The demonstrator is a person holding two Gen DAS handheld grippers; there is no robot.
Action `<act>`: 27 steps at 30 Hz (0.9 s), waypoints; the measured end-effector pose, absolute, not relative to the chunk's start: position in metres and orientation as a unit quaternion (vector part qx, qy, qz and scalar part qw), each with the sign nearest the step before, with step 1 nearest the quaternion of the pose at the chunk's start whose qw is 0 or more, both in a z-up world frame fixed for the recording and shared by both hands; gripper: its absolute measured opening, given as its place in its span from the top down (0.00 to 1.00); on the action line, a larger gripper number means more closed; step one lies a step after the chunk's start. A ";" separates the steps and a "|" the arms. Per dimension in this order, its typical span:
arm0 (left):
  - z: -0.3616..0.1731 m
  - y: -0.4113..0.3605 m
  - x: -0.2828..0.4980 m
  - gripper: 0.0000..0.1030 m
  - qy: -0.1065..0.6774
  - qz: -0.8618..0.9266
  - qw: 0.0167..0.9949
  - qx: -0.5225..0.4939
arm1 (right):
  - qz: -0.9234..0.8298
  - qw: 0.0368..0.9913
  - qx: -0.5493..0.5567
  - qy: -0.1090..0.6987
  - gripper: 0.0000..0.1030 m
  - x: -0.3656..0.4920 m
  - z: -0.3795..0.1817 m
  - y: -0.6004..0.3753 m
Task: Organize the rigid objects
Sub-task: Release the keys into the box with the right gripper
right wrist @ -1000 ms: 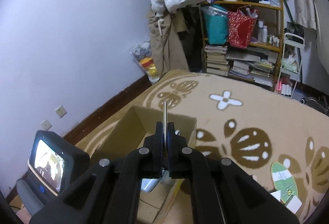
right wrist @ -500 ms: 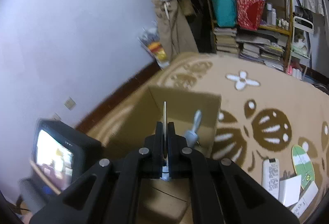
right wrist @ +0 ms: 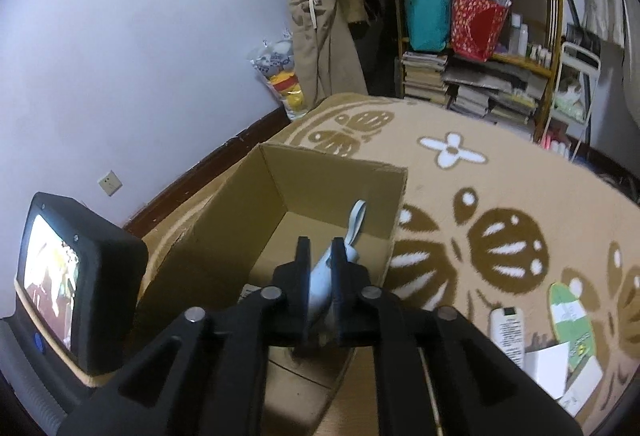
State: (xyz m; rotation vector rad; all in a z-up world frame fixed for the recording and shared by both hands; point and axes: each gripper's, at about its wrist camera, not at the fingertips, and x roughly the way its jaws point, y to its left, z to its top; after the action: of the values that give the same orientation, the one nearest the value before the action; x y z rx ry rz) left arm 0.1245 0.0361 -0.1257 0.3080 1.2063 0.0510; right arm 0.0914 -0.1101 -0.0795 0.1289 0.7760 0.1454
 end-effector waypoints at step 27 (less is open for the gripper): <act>-0.128 0.036 0.124 0.80 0.565 0.024 0.811 0.151 | -0.056 0.841 0.121 0.524 0.10 0.077 -0.137 -0.236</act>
State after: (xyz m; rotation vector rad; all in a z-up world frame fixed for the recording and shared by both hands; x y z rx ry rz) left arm 0.1235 0.0356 -0.1279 0.3219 1.2075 0.0509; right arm 0.0767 -0.2358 -0.1373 0.2563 1.1079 -0.1178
